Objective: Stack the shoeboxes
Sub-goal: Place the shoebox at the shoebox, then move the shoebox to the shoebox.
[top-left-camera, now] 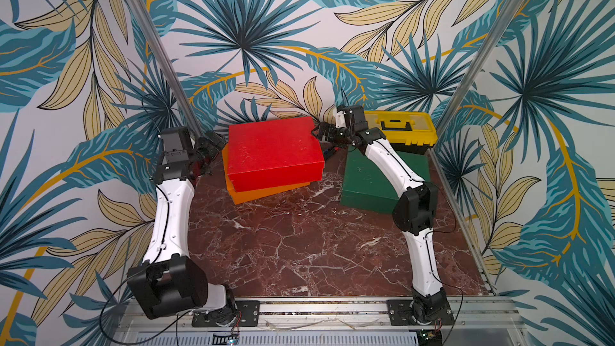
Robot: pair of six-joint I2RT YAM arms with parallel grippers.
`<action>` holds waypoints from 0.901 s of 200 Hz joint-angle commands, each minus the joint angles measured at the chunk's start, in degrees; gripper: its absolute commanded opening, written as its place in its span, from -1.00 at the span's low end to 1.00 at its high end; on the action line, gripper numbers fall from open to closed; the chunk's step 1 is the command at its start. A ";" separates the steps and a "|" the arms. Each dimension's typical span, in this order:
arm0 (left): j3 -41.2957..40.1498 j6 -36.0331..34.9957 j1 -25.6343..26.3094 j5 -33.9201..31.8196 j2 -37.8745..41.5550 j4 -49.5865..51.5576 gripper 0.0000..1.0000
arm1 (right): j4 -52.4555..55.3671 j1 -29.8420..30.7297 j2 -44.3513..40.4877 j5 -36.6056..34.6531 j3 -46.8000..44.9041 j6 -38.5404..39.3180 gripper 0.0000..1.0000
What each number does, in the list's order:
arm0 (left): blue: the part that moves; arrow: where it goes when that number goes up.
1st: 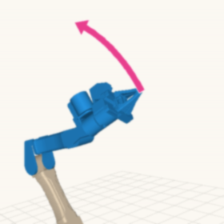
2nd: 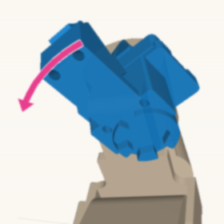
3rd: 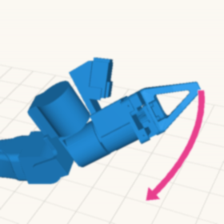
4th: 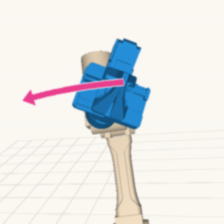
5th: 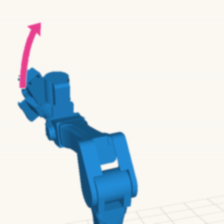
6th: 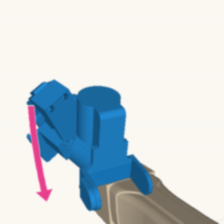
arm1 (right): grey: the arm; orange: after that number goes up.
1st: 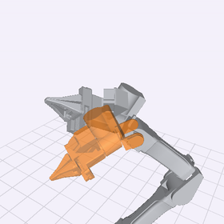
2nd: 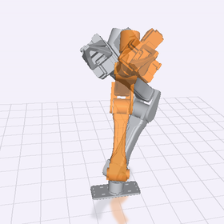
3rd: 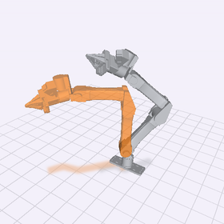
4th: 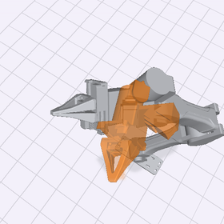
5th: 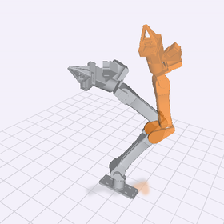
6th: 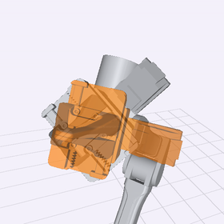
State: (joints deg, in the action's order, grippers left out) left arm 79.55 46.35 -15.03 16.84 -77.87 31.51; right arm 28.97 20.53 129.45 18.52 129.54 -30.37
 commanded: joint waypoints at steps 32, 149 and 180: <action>-7.96 -3.22 8.12 -11.63 16.34 8.45 1.00 | -6.07 0.00 -4.27 6.22 -7.11 -2.55 0.83; -9.52 -5.49 42.17 -12.85 9.81 7.12 1.00 | -1.47 5.89 10.23 10.64 10.25 -5.79 0.58; -9.07 -5.56 42.19 -11.21 5.09 3.23 1.00 | -2.00 6.07 10.91 10.11 11.54 -6.19 0.60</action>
State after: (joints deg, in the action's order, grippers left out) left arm 68.20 41.95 27.22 5.37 -70.70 39.24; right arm 25.63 26.20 138.87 27.83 139.57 -35.86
